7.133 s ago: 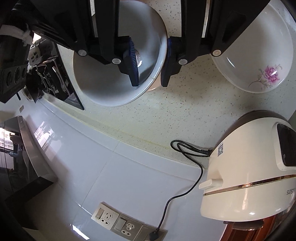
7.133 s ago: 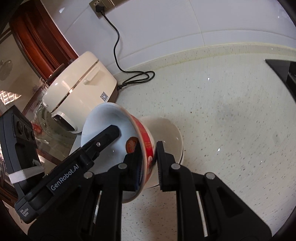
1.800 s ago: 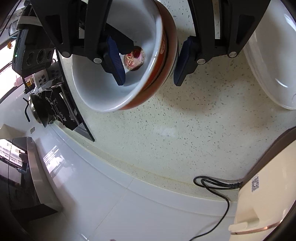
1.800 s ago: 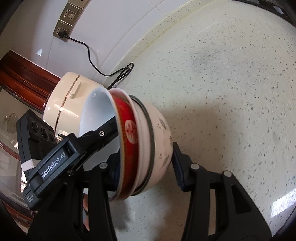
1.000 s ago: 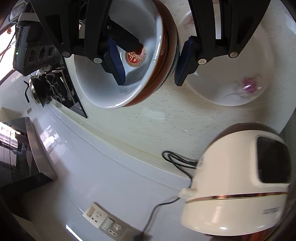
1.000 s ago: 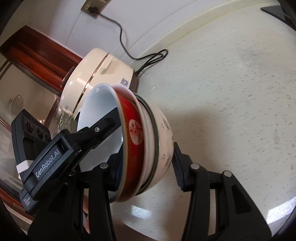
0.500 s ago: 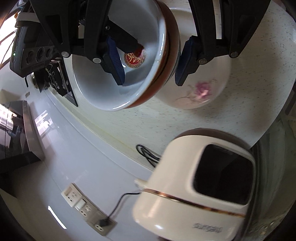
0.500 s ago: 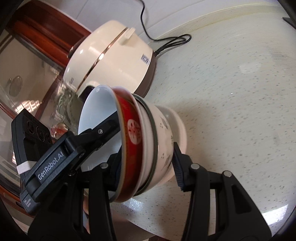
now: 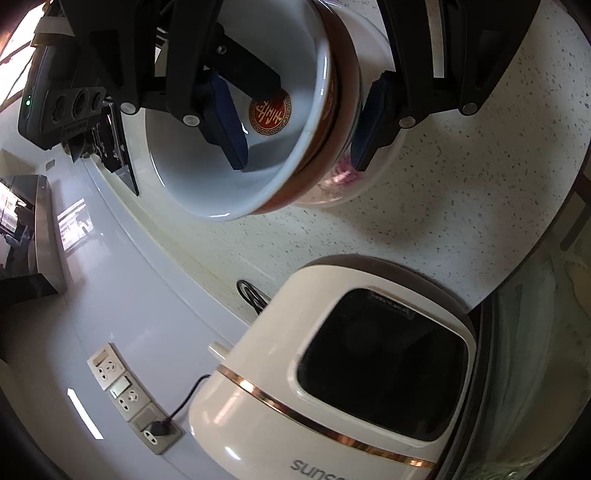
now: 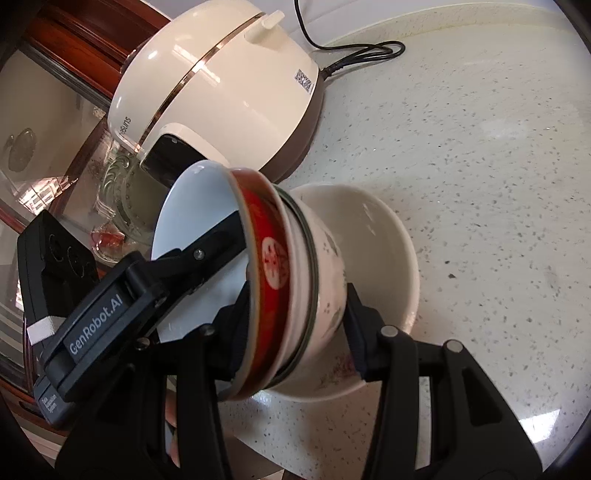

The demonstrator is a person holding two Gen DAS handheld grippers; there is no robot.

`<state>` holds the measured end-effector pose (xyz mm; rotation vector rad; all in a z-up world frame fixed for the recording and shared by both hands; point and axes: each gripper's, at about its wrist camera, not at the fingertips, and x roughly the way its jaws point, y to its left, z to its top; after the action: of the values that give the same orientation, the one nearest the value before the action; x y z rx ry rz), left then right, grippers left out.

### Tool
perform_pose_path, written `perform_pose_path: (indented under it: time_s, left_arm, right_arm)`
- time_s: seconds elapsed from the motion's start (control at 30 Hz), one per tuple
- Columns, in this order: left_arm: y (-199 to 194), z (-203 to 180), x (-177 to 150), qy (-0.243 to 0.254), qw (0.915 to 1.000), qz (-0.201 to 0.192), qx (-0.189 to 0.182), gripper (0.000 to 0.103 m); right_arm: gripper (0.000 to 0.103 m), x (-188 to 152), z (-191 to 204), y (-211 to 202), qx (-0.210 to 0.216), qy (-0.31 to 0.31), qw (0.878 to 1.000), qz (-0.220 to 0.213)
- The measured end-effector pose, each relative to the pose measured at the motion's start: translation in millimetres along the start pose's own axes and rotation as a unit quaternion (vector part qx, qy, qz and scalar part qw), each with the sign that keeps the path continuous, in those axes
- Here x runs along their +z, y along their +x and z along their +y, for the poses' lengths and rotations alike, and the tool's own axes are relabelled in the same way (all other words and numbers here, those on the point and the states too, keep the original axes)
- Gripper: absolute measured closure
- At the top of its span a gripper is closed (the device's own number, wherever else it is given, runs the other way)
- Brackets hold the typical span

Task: Organize plates and bowls
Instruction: 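Lower the bowl stack onto the plates and open both grippers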

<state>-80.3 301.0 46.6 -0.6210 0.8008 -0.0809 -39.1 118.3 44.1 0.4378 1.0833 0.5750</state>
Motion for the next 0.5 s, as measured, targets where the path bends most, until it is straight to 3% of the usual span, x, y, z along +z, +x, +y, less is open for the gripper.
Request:
perform_pose_path:
  time_s: [0.2, 0.27, 0.33, 0.5]
  left_arm:
    - [-4.6, 13.5, 7.8, -0.023, 0.9997, -0.01, -0.006, 0.033]
    - [-8.0, 16.4, 9.1, -0.029, 0.9994, -0.017, 0.005, 0.023]
    - [-11.1, 22.0, 10.9, -0.038, 0.9989, -0.025, 0.007, 0.02]
    - [-32.4, 20.6, 7.2, -0.024, 0.9959, -0.087, 0.013, 0.018]
  right_arm:
    - [0.043, 3.5, 7.6, 8.1, 0.002, -0.028, 1.0, 0.011]
    - [0.033, 5.0, 12.2, 1.8, -0.024, -0.049, 0.998, -0.022]
    - [0.028, 7.1, 16.7, -8.6, -0.059, -0.074, 0.994, -0.056]
    - [0.025, 6.0, 7.7, -40.7, -0.074, -0.08, 0.985, -0.136]
